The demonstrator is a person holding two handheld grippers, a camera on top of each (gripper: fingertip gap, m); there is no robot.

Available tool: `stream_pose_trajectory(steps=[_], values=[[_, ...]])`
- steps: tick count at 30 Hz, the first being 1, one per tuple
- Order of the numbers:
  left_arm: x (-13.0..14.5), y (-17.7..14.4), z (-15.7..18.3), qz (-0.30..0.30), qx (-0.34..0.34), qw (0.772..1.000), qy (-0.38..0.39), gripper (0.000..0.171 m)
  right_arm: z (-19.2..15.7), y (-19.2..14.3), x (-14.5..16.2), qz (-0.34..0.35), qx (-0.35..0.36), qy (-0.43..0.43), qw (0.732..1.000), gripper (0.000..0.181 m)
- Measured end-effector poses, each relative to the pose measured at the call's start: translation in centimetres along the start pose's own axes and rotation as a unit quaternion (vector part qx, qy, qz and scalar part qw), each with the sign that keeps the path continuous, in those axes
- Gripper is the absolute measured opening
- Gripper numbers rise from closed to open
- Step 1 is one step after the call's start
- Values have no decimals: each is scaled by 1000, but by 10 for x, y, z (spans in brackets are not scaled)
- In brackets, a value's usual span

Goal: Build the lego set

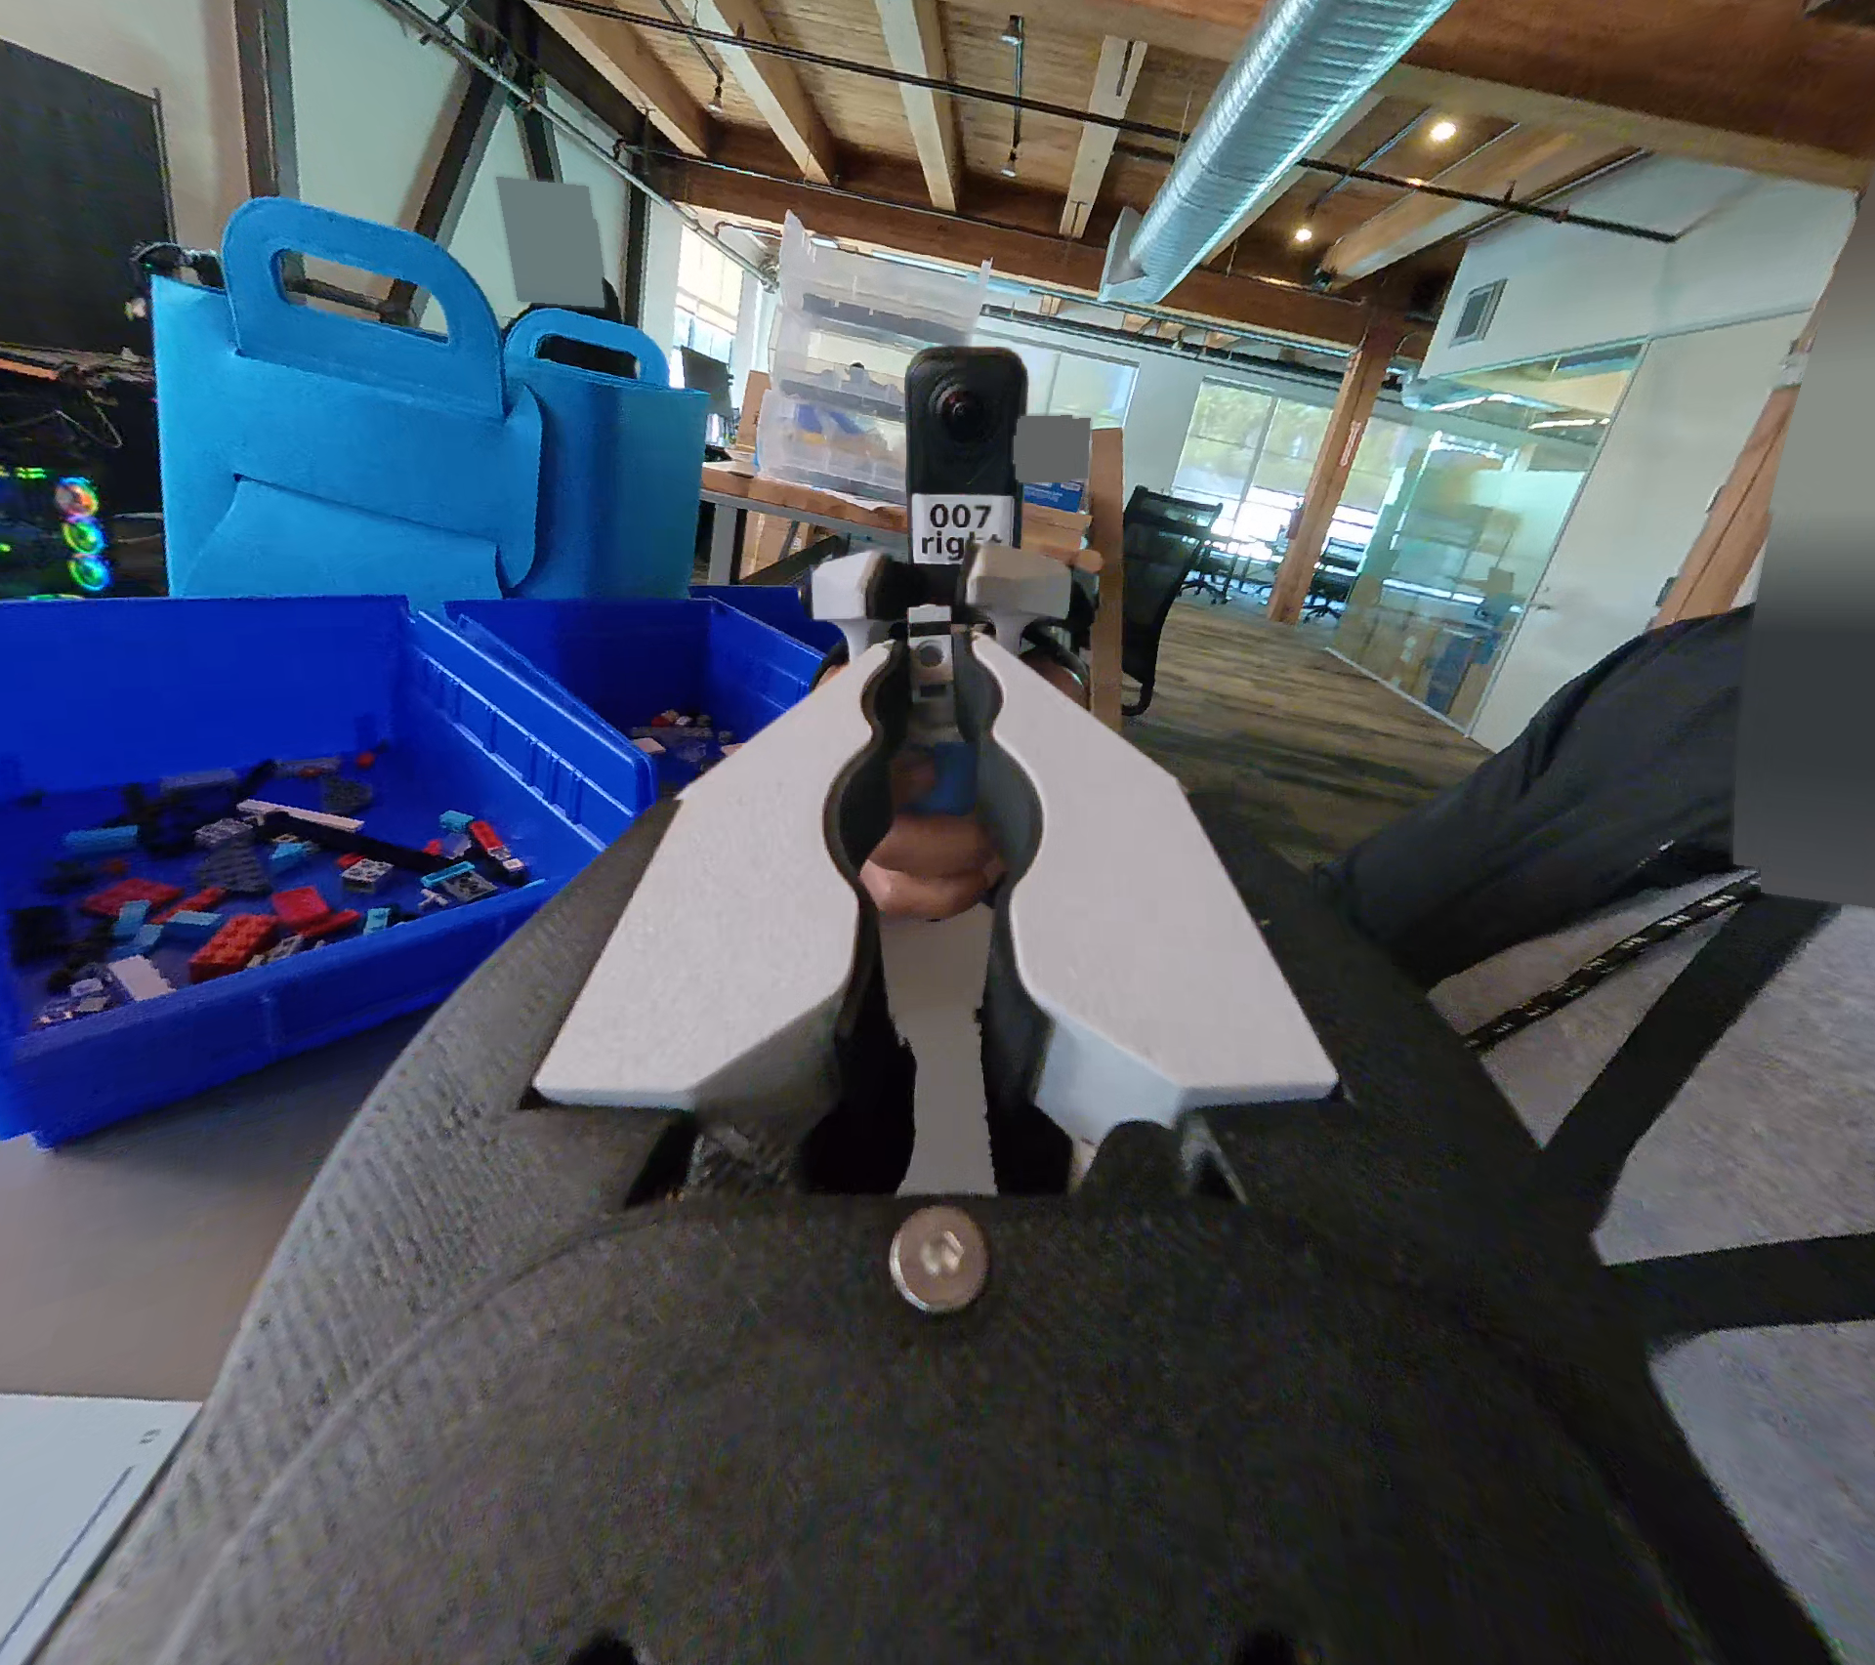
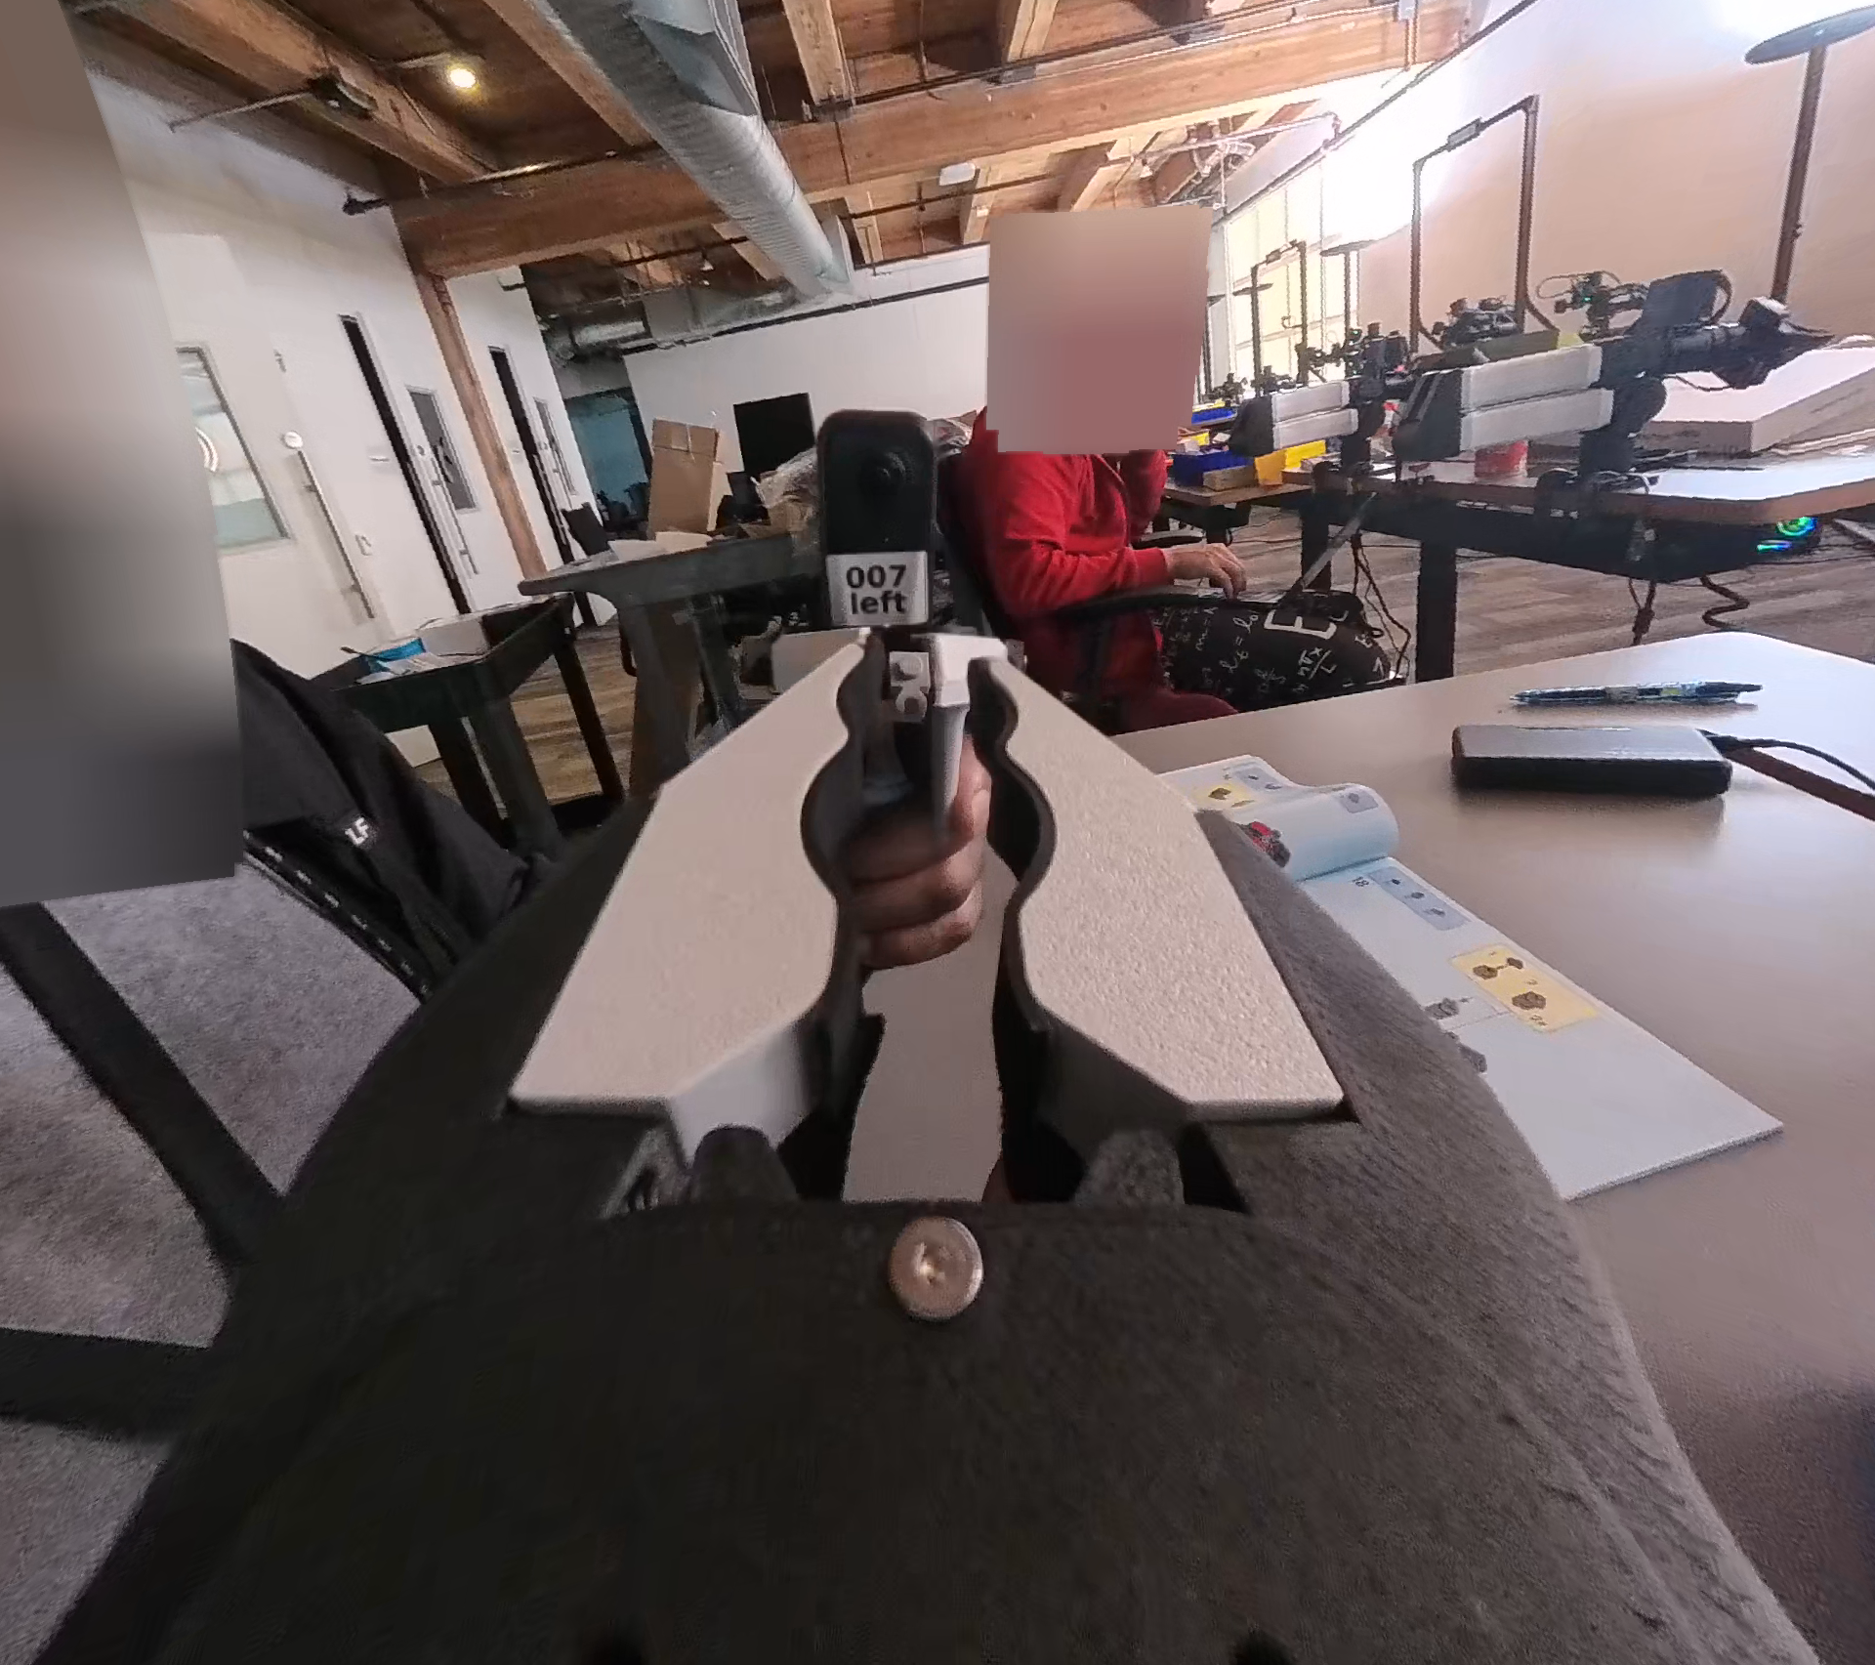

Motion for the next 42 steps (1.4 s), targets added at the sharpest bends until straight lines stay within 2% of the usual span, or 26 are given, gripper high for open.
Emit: stream_pose_trajectory(steps=[8, 10, 16, 21, 25, 28, 30, 33, 37, 42], values=[[2, 4, 7, -9, 8, 1000, 9, 8, -9, 3, 3, -26, -13, -7, 1000, 15], [3, 4, 7, -11, 10, 1000, 8, 8, -9, 3, 3, -27, -9, -7, 1000, 9], [4, 1, 2, -18, 9, 1000, -6, 8, -3, 6, 7, -25, 5, -2, 1000, 9], [4, -13, -10, -25, -3, 999, -28, 23, 7, 4, 10, -11, 35, 12, 999, 9], [26, -40, -47, -65, -72, 995, -33, 34, 21, -3, 24, -20, 78, 30, 996, 8], [74, -60, -99, -185, -187, 965, 11, 44, 33, -5, 43, -42, 104, 49, 992, 8], [102, -69, -121, -260, -220, 940, 17, 49, 40, -5, 54, -58, 117, 58, 990, 8], [126, -71, -134, -338, -242, 908, 59, 54, 49, -4, 66, -81, 133, 65, 986, 8], [140, -63, -137, -389, -246, 882, 104, 54, 54, -4, 73, -88, 136, 74, 984, 8], [151, -54, -136, -419, -254, 861, 139, 54, 59, -8, 80, -95, 144, 85, 981, 9]])
Point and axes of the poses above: each gripper's, where its closed fingertips meet, y out along the fingers, x out of its underside, z = x × y across the jaws, the point moved 4 cm from there along -y, back along the fingers, and after that the axes turned 14 degrees about -x, right-handed, at the moved point
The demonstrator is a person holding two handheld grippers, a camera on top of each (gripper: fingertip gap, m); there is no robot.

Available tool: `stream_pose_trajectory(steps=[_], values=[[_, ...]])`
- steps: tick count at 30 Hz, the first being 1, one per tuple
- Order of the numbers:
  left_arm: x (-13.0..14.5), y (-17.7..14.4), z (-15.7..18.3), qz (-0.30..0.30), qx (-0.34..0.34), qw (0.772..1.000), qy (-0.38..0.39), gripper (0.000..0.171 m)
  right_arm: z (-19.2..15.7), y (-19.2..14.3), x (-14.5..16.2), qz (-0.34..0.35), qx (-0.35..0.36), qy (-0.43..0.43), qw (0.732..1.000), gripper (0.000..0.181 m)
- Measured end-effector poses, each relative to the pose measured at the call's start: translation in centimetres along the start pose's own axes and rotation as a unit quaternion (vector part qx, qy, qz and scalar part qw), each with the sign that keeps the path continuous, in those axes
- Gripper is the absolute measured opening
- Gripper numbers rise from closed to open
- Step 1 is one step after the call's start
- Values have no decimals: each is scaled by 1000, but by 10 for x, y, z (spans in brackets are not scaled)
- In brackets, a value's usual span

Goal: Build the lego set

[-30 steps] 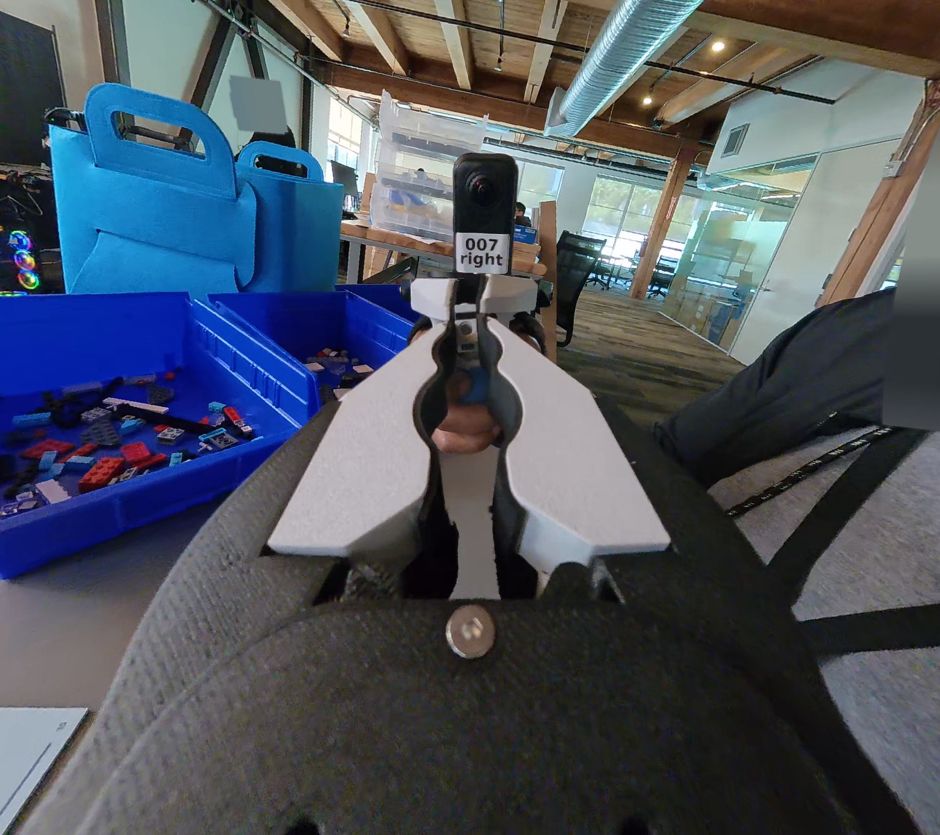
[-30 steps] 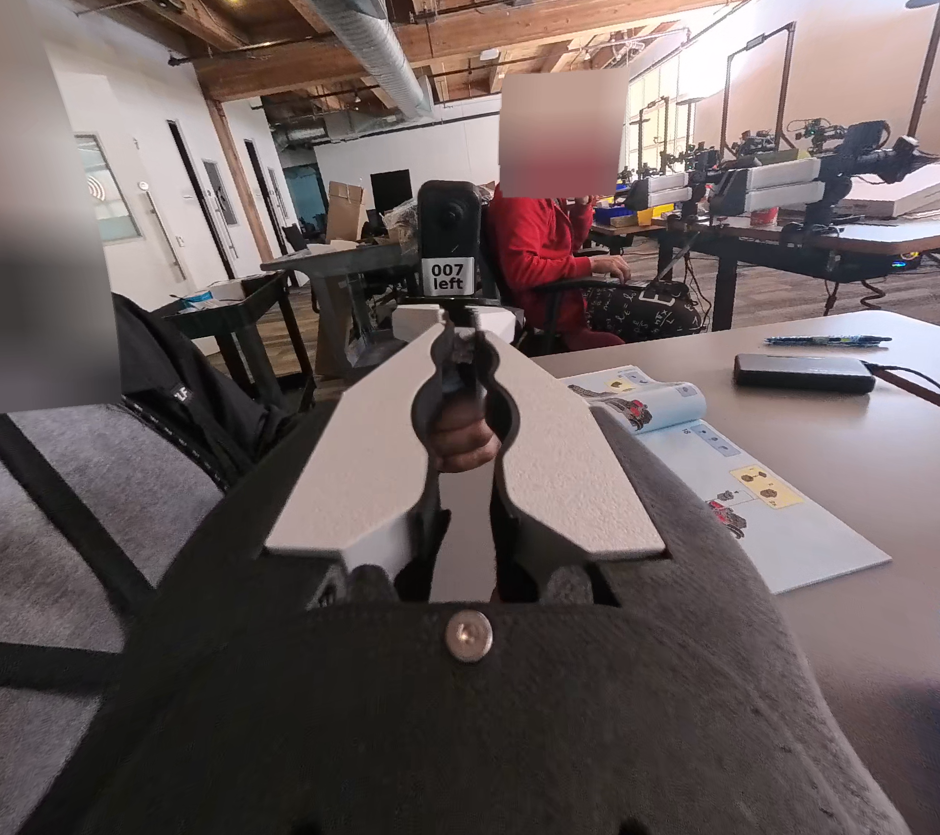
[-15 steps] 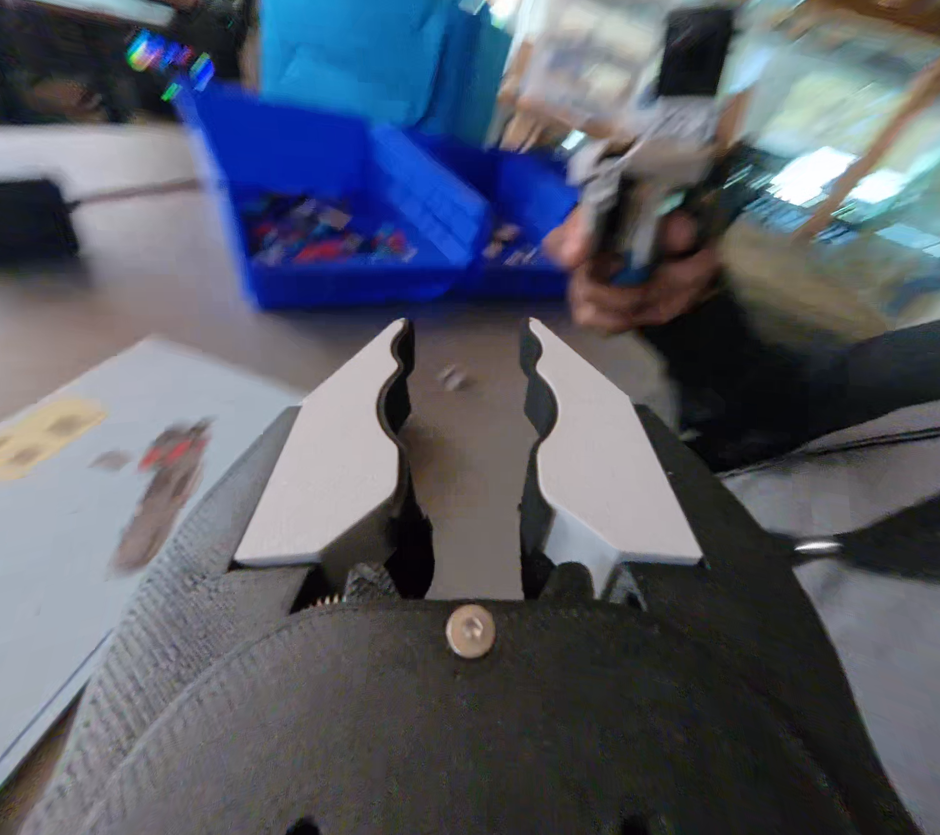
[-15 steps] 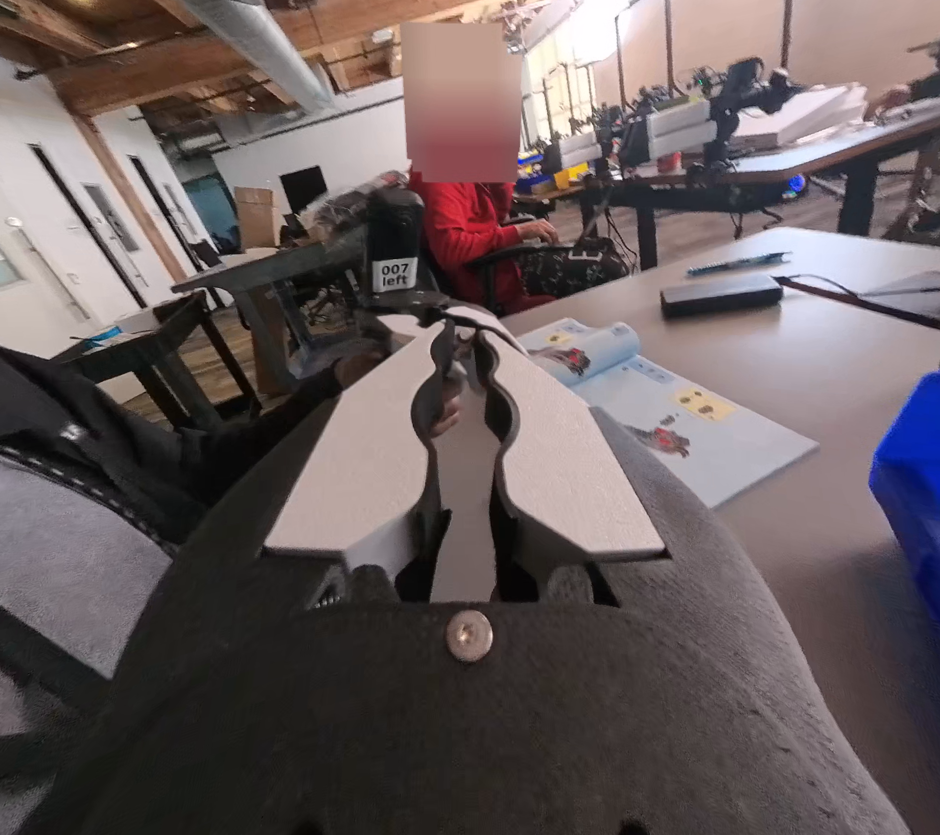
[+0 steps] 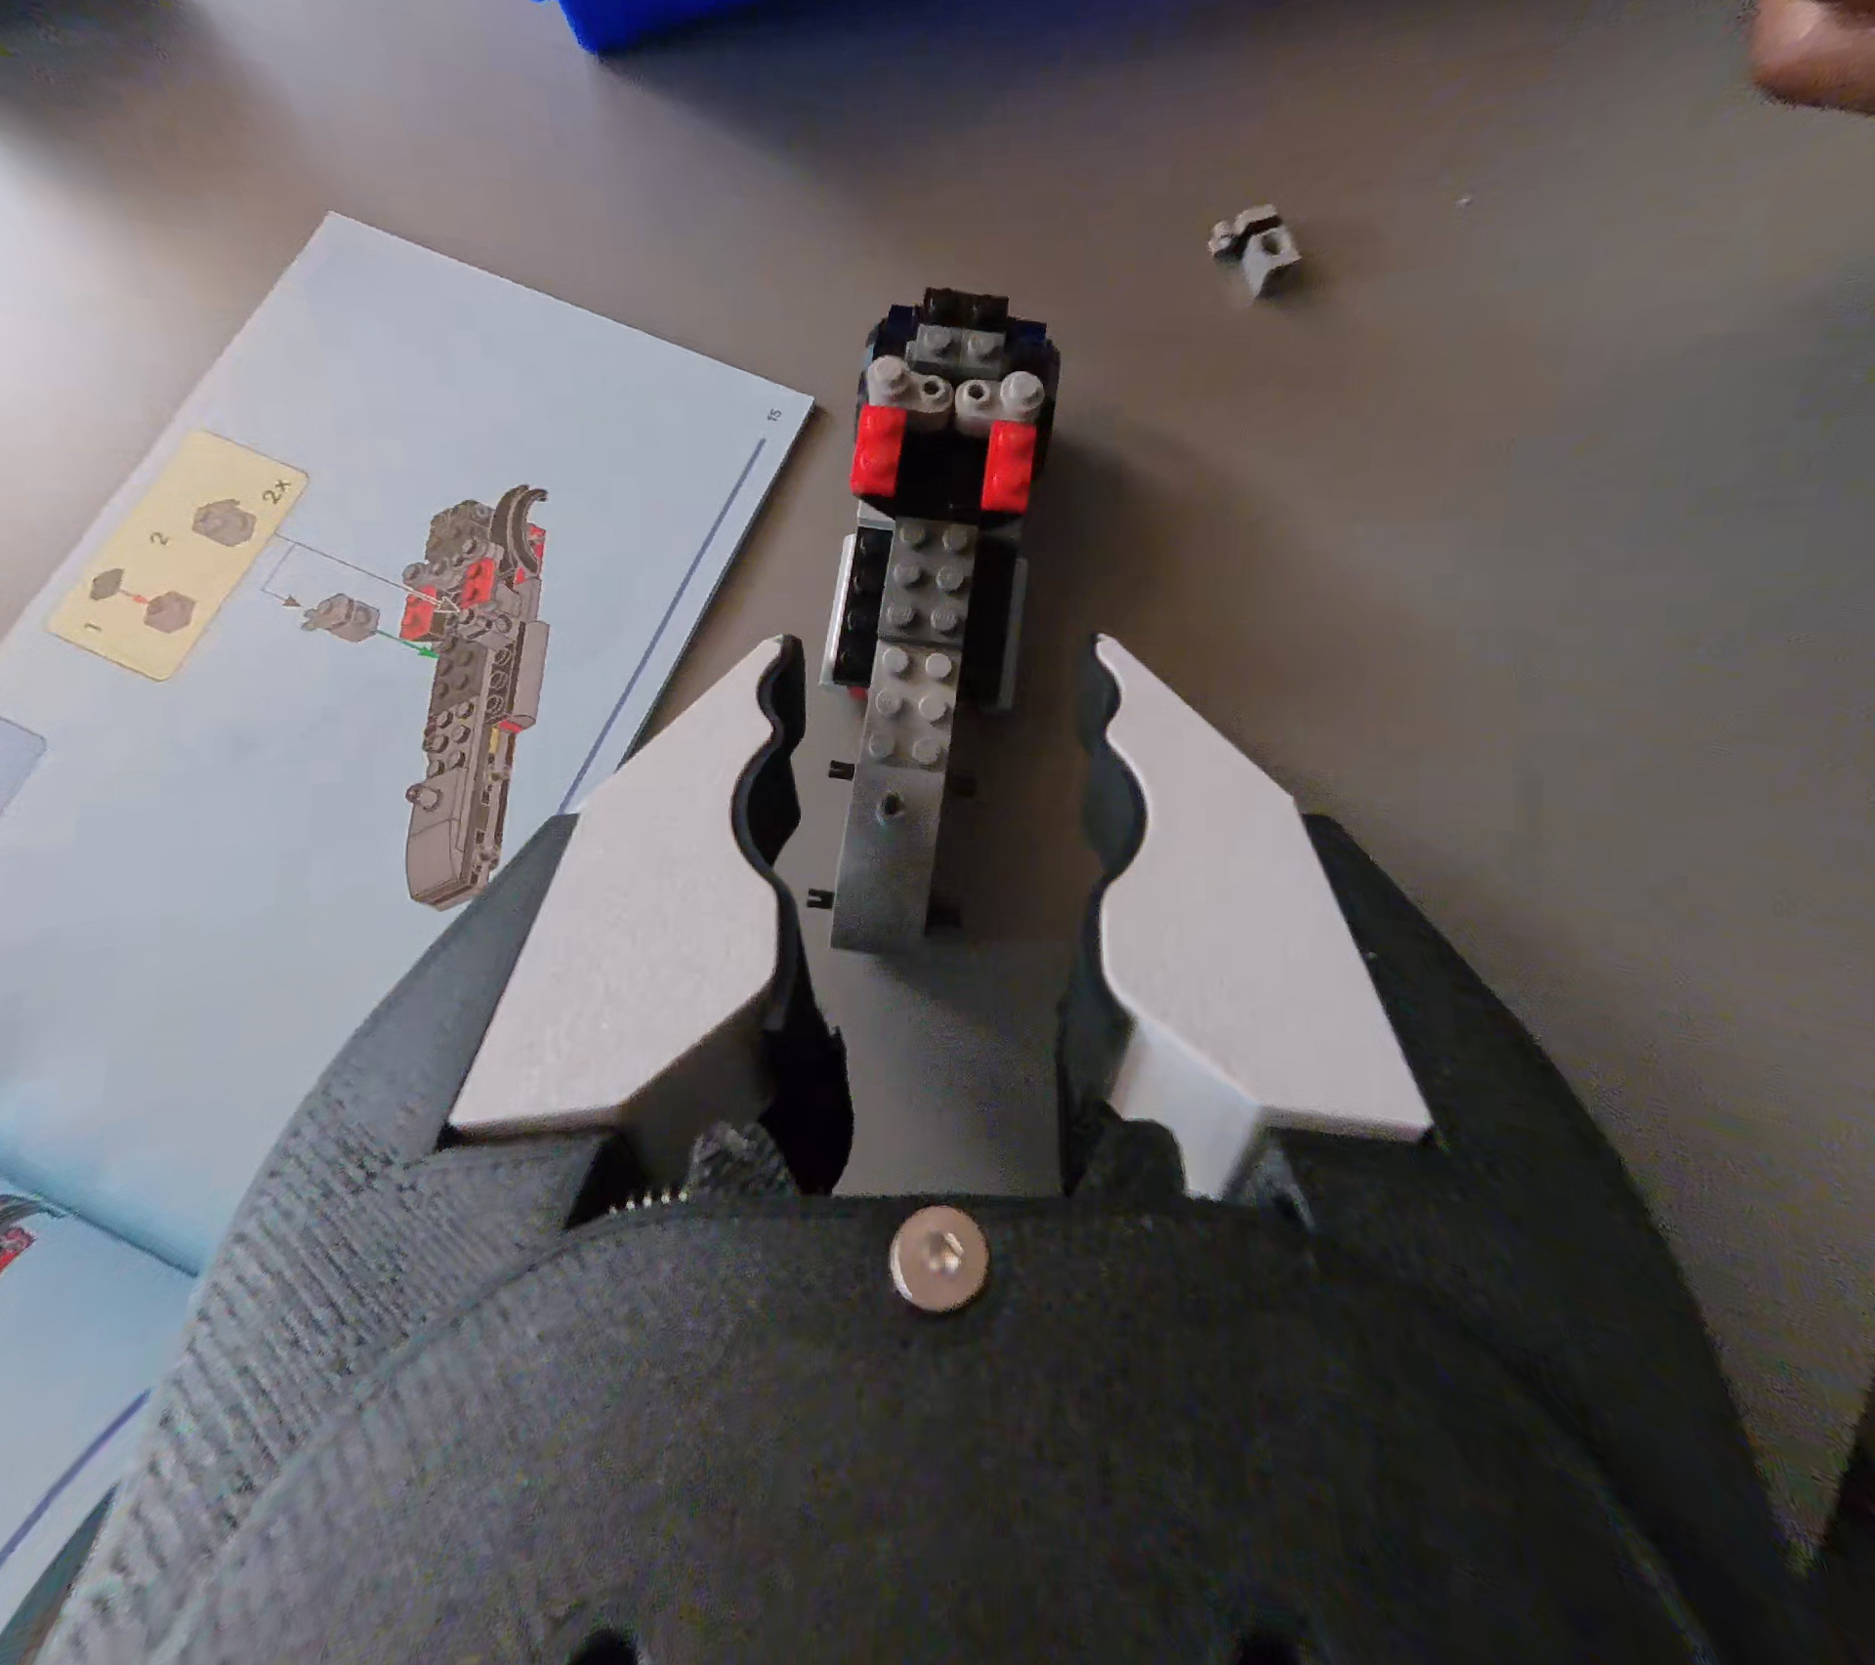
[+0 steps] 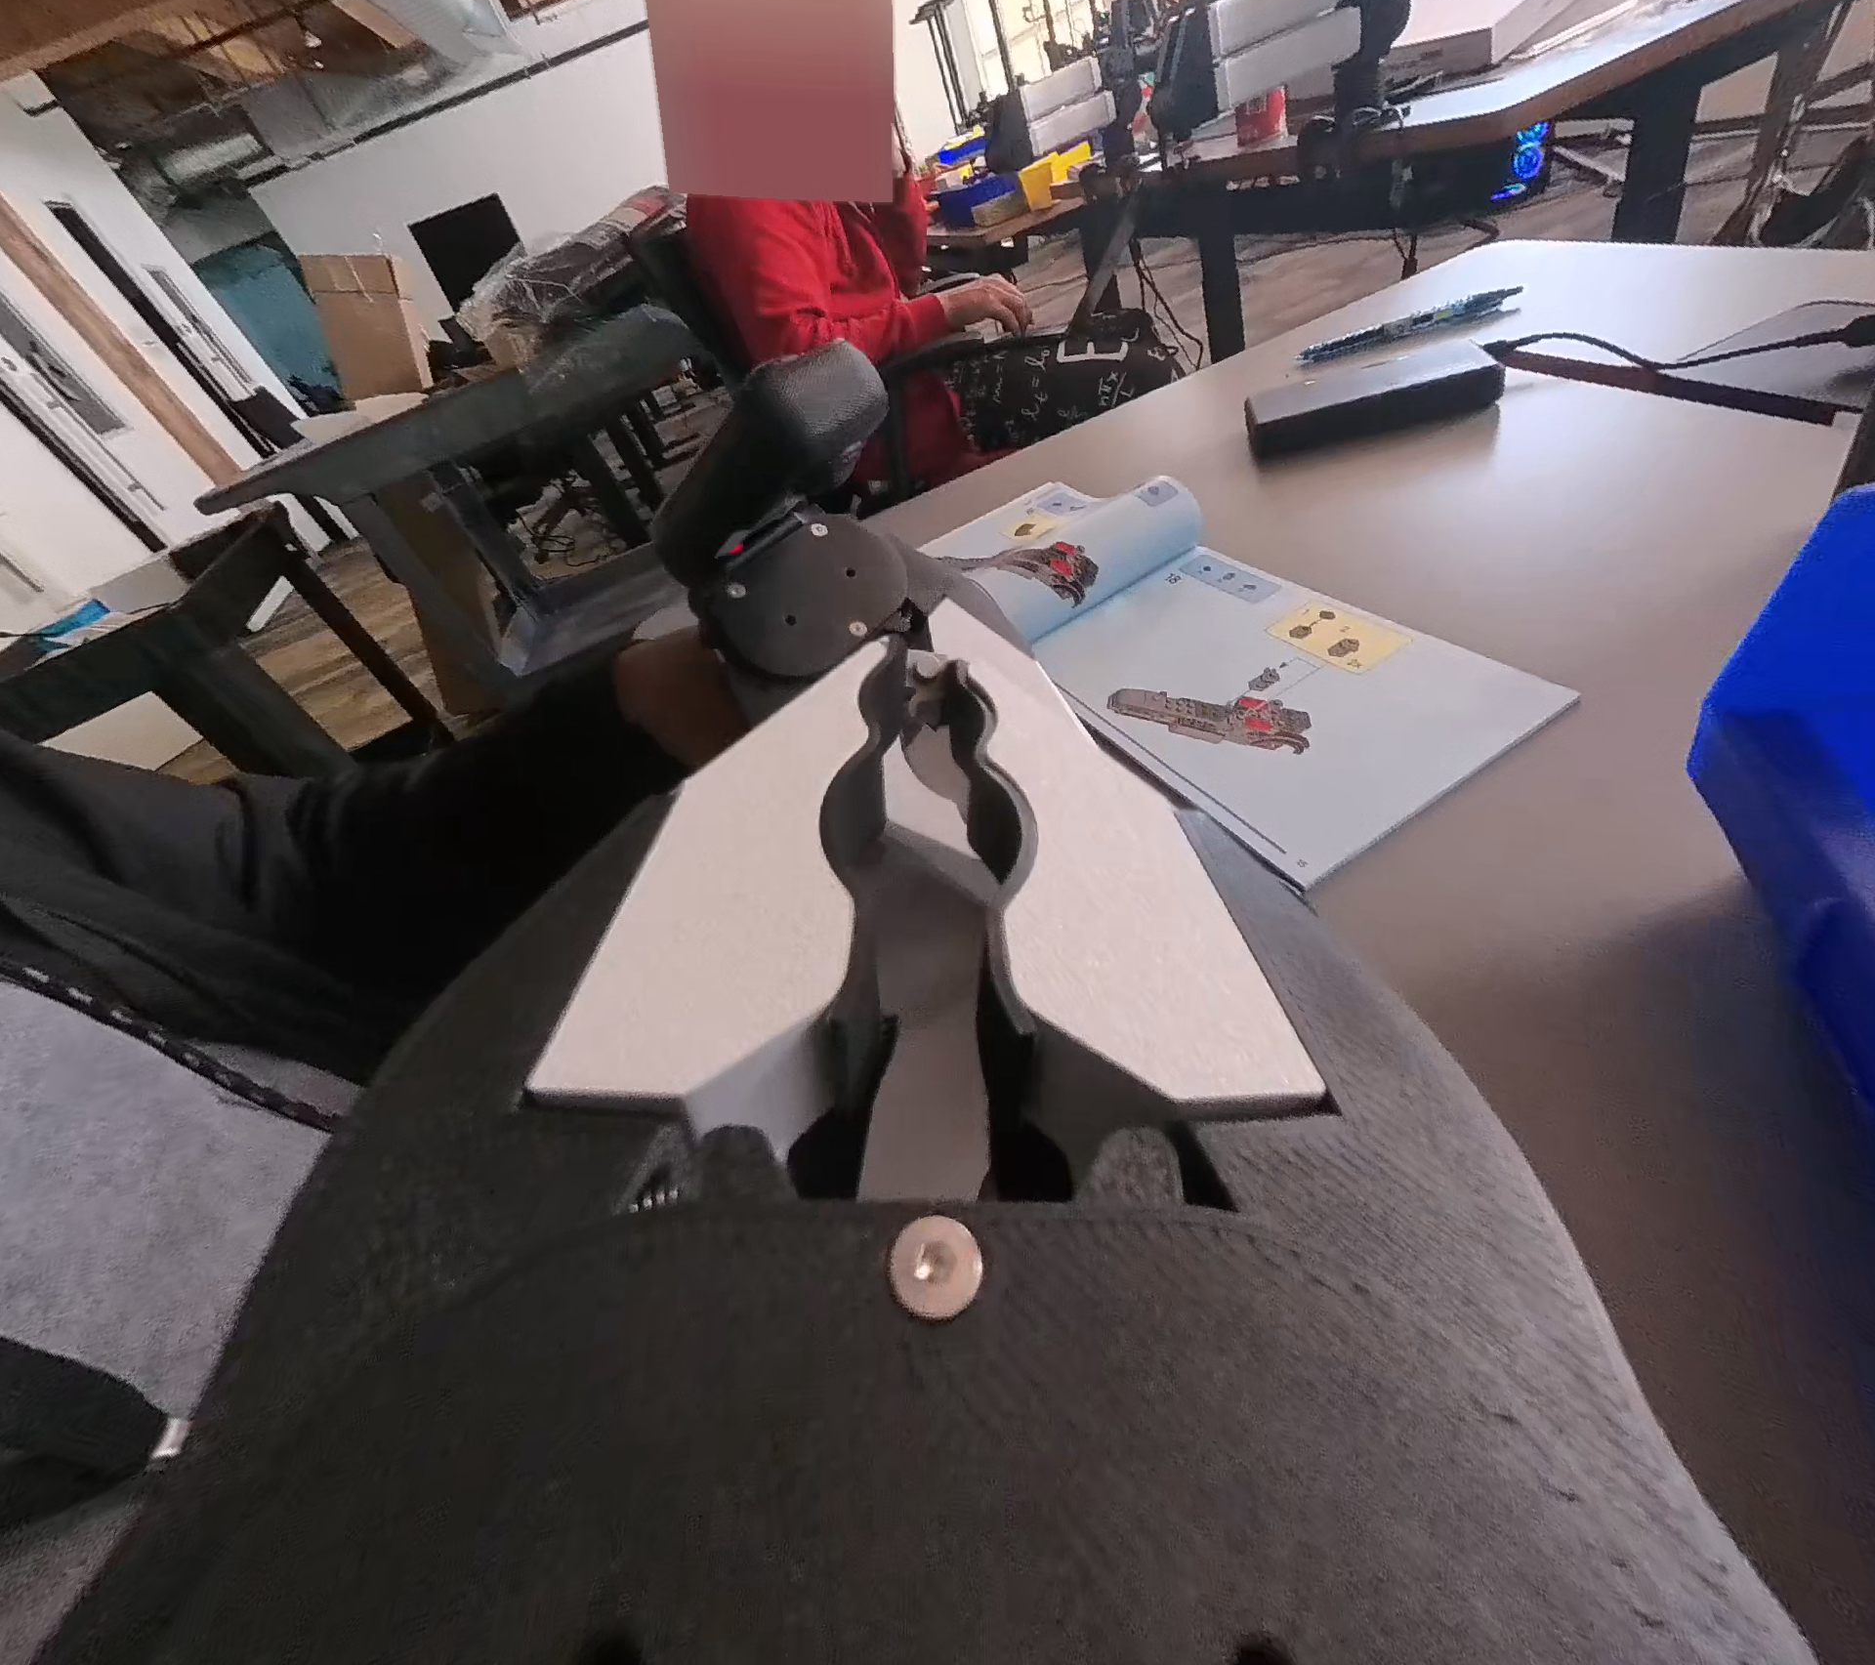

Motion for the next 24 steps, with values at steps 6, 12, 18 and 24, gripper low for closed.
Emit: stream_pose_trajectory(steps=[6, 12, 18, 24], values=[[4, 4, 7, -17, -18, 999, -35, 41, 6, -3, 9, -20, 35, -3, 999, 8], [5, -8, 29, -12, 15, 991, -129, 41, 12, -5, 14, -31, 54, 2, 998, 8], [-1, -26, 47, 24, 87, 978, -186, 48, 12, -7, 16, -38, 60, 4, 997, 8], [19, -38, 35, -2, 69, 983, -172, 52, 12, -16, 21, -43, 70, 3, 997, 8]])
Point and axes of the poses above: each gripper's, where its closed fingertips meet, y out along the fingers, x out of its underside, z = x × y across the jaws, the point moved 4 cm from there along -y, back along the fingers, and after that the axes turned 14 degrees about -x, right-handed, at the moved point
